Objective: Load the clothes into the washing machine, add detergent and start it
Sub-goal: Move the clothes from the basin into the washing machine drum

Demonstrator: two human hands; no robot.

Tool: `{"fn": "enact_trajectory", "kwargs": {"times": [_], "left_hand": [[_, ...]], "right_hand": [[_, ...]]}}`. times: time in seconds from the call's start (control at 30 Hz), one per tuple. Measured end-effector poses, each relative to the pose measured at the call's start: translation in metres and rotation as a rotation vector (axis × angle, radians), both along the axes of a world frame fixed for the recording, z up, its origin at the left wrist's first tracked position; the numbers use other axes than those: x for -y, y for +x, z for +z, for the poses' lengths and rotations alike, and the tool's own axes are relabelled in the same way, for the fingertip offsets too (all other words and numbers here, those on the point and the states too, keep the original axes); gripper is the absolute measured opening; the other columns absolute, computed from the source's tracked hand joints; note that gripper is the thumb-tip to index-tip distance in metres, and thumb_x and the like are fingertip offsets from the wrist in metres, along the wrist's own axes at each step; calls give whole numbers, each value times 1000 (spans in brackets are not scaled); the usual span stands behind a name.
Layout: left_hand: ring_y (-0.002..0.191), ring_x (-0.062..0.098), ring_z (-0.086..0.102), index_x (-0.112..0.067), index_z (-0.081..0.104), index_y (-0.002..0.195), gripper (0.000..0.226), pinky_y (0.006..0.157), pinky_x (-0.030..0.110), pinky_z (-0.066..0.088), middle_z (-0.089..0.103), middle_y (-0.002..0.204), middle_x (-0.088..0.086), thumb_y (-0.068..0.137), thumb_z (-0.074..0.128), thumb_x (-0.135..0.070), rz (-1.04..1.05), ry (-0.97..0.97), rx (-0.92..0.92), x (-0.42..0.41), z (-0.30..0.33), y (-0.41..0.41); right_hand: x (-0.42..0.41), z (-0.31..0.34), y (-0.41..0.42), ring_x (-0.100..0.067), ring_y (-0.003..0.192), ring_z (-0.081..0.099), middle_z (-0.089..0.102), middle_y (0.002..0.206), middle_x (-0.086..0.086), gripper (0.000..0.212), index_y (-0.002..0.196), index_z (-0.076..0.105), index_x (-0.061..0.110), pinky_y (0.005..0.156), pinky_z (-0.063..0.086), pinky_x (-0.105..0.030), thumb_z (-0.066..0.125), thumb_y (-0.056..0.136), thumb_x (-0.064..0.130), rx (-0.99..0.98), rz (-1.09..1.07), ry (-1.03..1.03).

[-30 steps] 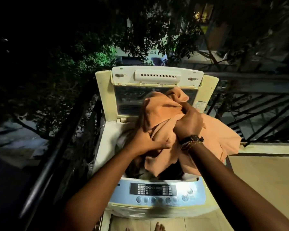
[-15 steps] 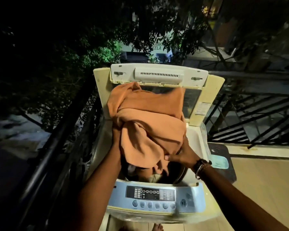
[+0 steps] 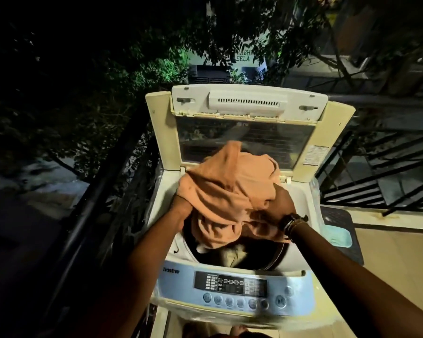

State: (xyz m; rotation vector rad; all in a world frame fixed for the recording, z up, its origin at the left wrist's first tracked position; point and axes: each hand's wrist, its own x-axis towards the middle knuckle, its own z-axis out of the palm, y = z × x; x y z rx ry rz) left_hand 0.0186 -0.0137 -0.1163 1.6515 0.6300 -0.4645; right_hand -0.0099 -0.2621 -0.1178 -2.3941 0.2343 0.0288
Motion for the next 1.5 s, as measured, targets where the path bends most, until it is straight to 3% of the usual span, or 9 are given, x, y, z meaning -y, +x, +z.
{"fn": "enact_trajectory", "kwargs": {"times": [0.13, 0.27, 0.4, 0.6, 0.8, 1.0, 1.13, 1.3, 1.5], "left_hand": [[103, 22, 60, -27, 54, 133, 42, 87, 37, 49, 64, 121, 1, 93, 49, -13, -163, 160, 98, -6, -50, 0], [111, 21, 64, -33, 51, 138, 59, 98, 42, 53, 64, 129, -4, 80, 58, -31, -303, 296, 164, -14, -128, 22], [120, 24, 59, -14, 57, 134, 41, 107, 41, 46, 62, 130, 3, 94, 63, -20, -411, 258, 212, 5, -55, -1], [126, 23, 57, -16, 55, 138, 52, 111, 42, 44, 60, 137, 8, 90, 69, -31, -462, 191, 177, -5, -59, -10], [119, 16, 53, -12, 56, 135, 41, 98, 26, 43, 55, 125, -1, 96, 66, -20, -509, 193, 247, -5, -59, -25], [109, 22, 66, -26, 67, 112, 30, 99, 46, 52, 70, 117, 1, 83, 67, -19, -467, 176, 527, 35, -83, -21], [109, 17, 63, -20, 68, 115, 28, 102, 33, 48, 68, 117, 2, 87, 62, -18, -544, 169, 723, 96, -68, -44], [108, 19, 61, -24, 66, 118, 30, 97, 43, 51, 62, 115, -3, 88, 66, -22, -879, 117, 888, 187, -66, -111], [121, 22, 53, -25, 62, 128, 39, 102, 39, 46, 56, 132, -3, 89, 66, -30, -1314, 116, 1103, 286, -71, -231]], "right_hand": [[-13, -17, 11, -32, 104, 66, 71, 113, -6, 60, 122, 60, 27, 82, 53, -36, 71, 64, 37, -136, 70, -96], [-26, -36, 31, -35, 131, 52, 50, 146, -14, 86, 146, 39, 21, 104, 46, -46, 77, 72, 44, -343, 267, -283], [-35, -54, 34, -31, 146, 37, 31, 162, -3, 91, 154, 29, 32, 114, 36, -57, 74, 77, 51, -383, 398, -430], [-33, -68, 16, -33, 139, 46, 41, 156, -6, 93, 153, 28, 30, 111, 39, -55, 73, 77, 57, -424, 395, -409], [-10, -71, -16, -30, 129, 56, 54, 145, 0, 91, 147, 29, 37, 104, 47, -49, 65, 68, 67, -332, 251, -251], [48, -57, -107, -18, 108, 66, 65, 127, 6, 68, 141, 42, 37, 92, 55, -39, 73, 81, 45, 31, -112, -5], [102, -52, -200, -14, 111, 63, 63, 131, 5, 65, 141, 48, 27, 94, 54, -37, 76, 85, 43, 138, -397, 17], [157, -67, -330, -19, 120, 60, 54, 143, 3, 77, 147, 39, 30, 97, 52, -43, 71, 83, 59, -78, -632, -73], [202, -114, -487, -33, 136, 47, 37, 157, -4, 97, 156, 27, 28, 105, 45, -47, 69, 79, 69, -408, -686, -156]]}}
